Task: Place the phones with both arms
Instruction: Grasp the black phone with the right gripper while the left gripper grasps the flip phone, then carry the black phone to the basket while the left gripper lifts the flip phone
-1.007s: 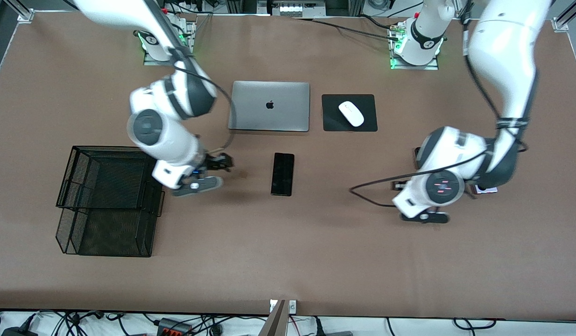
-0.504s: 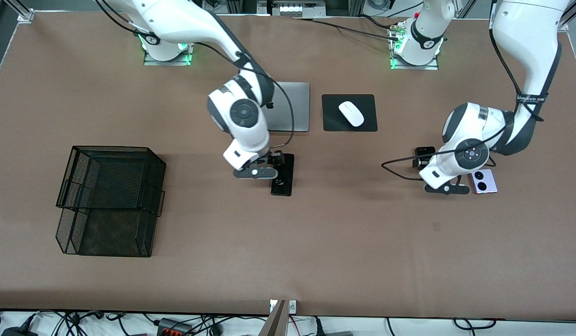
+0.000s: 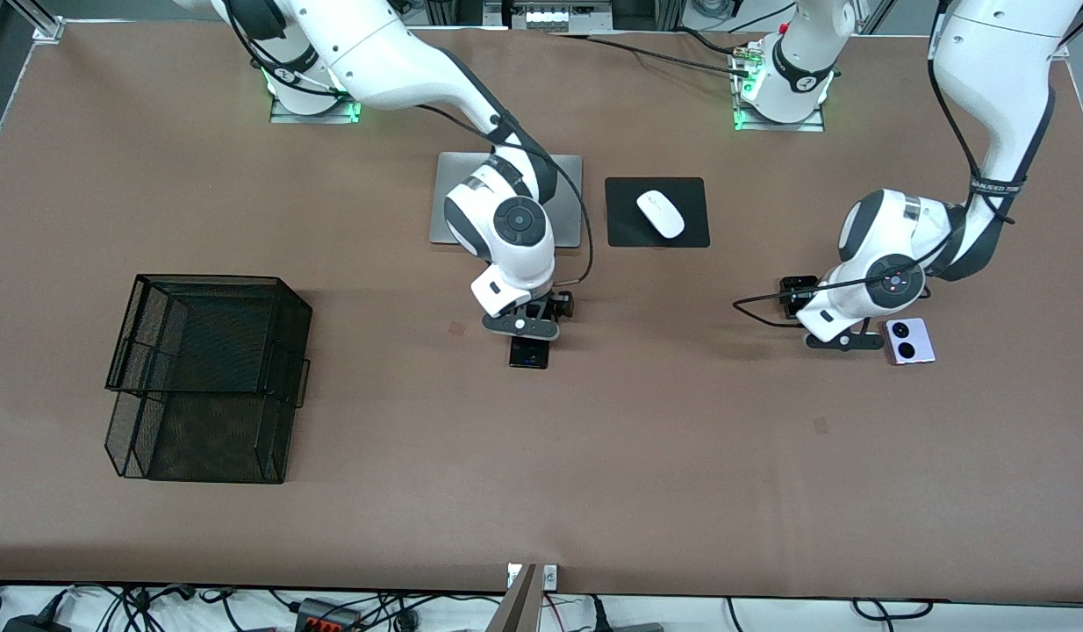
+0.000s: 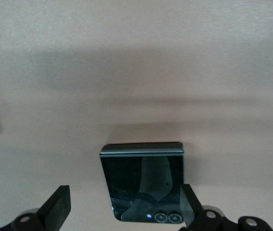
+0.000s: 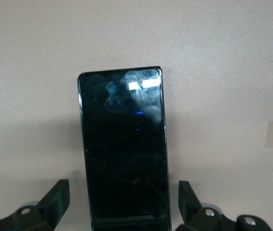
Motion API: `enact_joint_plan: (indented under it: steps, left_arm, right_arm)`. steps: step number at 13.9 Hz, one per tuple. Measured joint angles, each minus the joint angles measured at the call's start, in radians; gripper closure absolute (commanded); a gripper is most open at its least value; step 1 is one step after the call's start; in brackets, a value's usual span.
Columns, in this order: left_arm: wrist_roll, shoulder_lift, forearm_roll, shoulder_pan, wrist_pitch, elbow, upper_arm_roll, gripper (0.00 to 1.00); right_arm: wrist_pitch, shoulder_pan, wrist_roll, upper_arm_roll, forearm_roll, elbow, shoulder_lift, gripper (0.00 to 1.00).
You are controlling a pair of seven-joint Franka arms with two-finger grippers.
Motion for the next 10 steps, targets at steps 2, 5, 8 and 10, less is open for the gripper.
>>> enact_joint_plan:
  steps: [2,5,8,10]
  left_arm:
    - [0.000,0.012,-0.022,0.040,0.010,-0.003,-0.029,0.00]
    - [0.000,0.032,-0.044,0.091,0.011,-0.003,-0.077,0.00]
    - [0.000,0.050,-0.045,0.104,0.012,-0.003,-0.086,0.00]
    - [0.000,0.060,-0.045,0.105,0.016,-0.003,-0.087,0.00]
  right_arm:
    - [0.002,0.000,0.000,-0.006,0.000,0.015,0.017,0.00]
    - [0.028,0.000,0.002,-0.007,0.000,0.018,0.028,0.00]
    - [0.052,-0.002,0.003,-0.009,0.000,0.019,0.047,0.00]
    - [0.058,-0.004,0.002,-0.011,0.000,0.022,0.053,0.21]
